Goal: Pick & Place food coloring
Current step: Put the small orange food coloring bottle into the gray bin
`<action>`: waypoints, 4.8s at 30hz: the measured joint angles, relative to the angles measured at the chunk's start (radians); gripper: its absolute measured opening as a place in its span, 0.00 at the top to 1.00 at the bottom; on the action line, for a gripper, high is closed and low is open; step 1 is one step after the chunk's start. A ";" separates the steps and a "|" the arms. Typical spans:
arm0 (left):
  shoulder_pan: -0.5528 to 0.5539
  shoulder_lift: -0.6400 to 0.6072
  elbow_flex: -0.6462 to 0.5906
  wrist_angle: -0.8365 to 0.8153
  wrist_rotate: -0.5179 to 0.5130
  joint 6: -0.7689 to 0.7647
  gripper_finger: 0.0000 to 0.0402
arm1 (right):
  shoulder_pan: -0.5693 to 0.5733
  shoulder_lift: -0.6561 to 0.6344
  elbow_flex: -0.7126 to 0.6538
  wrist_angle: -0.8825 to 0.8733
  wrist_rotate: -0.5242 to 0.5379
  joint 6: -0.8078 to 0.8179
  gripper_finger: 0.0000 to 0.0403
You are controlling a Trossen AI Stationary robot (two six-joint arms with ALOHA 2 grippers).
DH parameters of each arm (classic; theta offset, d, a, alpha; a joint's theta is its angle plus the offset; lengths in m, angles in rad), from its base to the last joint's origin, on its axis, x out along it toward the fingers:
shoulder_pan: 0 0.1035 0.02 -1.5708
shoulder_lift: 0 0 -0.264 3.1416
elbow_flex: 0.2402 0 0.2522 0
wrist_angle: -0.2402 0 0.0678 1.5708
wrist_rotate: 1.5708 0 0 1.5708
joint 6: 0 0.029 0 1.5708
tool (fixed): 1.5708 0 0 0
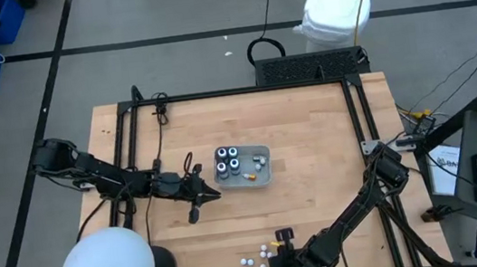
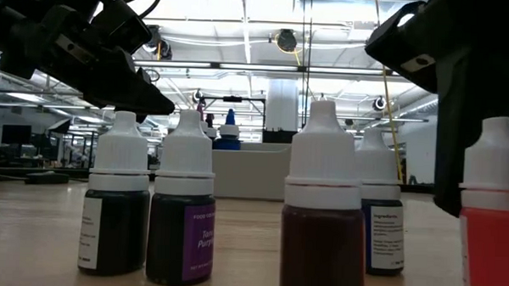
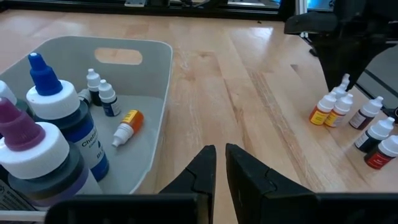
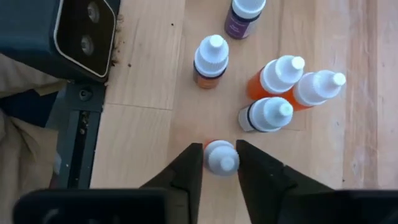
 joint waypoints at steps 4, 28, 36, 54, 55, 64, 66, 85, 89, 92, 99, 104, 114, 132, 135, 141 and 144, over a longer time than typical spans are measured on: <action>0.000 0.000 0.000 0.000 0.000 0.000 0.90 | 0.000 0.000 0.000 0.001 0.001 -0.009 0.87; 0.000 0.000 0.000 0.001 -0.088 0.022 0.90 | -0.242 -0.384 -0.005 -0.258 0.340 -0.372 0.86; 0.000 0.000 0.000 0.001 -0.096 0.026 0.90 | -0.449 -0.382 -0.149 -0.024 0.160 -0.586 0.86; 0.000 0.000 0.000 0.001 -0.104 0.273 0.90 | -0.641 -0.382 -0.421 0.328 -0.111 -0.697 0.86; 0.000 0.000 0.000 0.001 -0.105 0.289 0.90 | -0.641 -0.382 -0.433 0.349 -0.109 -0.700 0.86; 0.000 0.000 0.000 0.010 -0.118 0.376 0.90 | -0.654 -0.355 -0.442 0.377 -0.137 -0.711 0.86; 0.000 0.000 0.000 0.010 -0.138 0.382 0.90 | -0.661 -0.340 -0.442 0.388 -0.156 -0.710 0.86; 0.000 0.000 0.000 0.008 -0.190 0.357 0.90 | -0.716 -0.322 -0.441 0.389 -0.233 -0.667 0.86; 0.000 0.000 0.000 0.008 -0.190 0.357 0.90 | -0.720 -0.322 -0.441 0.395 -0.236 -0.663 0.86; 0.000 0.000 0.000 0.009 -0.191 0.357 0.90 | -0.731 -0.322 -0.441 0.401 -0.252 -0.656 0.86; 0.000 0.000 0.000 0.008 -0.191 0.358 0.90 | -0.741 -0.322 -0.442 0.426 -0.256 -0.655 0.86; 0.000 0.000 0.000 0.008 -0.191 0.358 0.90 | -0.741 -0.322 -0.452 0.458 -0.256 -0.640 0.86; 0.000 0.000 0.000 0.008 -0.191 0.358 0.90 | -0.742 -0.322 -0.478 0.463 -0.254 -0.619 0.86; 0.000 0.000 0.000 0.009 -0.191 0.358 0.90 | -0.746 -0.322 -0.486 0.485 -0.286 -0.610 0.86; 0.000 0.000 0.000 0.009 -0.191 0.358 0.90 | -0.745 -0.294 -0.485 0.525 -0.284 -0.607 0.86; 0.000 0.000 0.000 0.009 -0.191 0.378 0.90 | -0.760 -0.263 -0.485 0.509 -0.281 -0.598 0.86; 0.000 0.000 0.000 0.008 -0.191 0.379 0.90 | -0.764 -0.257 -0.484 0.515 -0.280 -0.600 0.86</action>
